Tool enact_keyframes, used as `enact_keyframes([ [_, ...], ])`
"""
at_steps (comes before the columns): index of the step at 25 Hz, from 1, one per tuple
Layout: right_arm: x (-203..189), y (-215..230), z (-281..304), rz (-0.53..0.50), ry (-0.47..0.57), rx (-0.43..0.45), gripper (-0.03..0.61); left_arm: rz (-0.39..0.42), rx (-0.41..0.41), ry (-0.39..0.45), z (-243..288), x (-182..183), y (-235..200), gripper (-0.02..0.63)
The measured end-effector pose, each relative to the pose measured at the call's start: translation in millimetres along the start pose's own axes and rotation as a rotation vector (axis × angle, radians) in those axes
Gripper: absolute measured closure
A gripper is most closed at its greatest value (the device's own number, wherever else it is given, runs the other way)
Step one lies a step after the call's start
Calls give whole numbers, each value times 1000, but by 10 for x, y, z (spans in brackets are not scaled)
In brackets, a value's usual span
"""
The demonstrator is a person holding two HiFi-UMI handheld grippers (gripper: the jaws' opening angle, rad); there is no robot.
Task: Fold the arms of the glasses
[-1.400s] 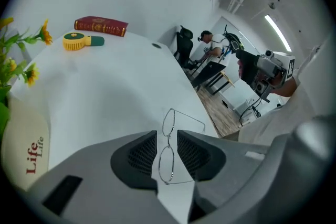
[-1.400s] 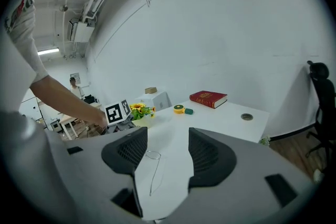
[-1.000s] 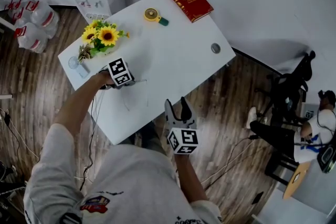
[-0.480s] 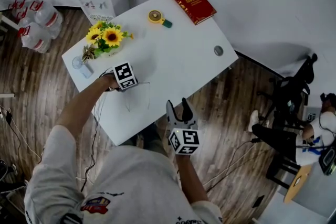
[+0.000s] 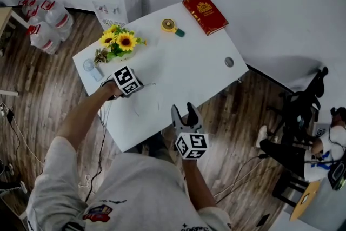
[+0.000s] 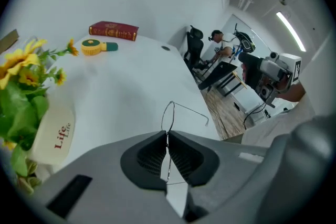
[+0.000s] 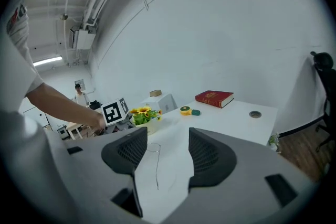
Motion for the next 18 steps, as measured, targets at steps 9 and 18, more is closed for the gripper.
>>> enact_keyframes([
  [9, -58, -380, 150, 12, -34, 132, 348, -366, 155, 217, -802, -331, -4, 598],
  [18, -219, -854, 374, 3, -123, 296, 353, -551, 228, 274, -1401, -831, 305, 598],
])
Point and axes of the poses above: the fingertips, and each gripper's own axes: z forward along the fingers, y to its right, x out of its top, the point moved 6 cm from there along -z, backward along the fingers, and after that the axes turned 12 degrees about z, right-handed, at the moved point
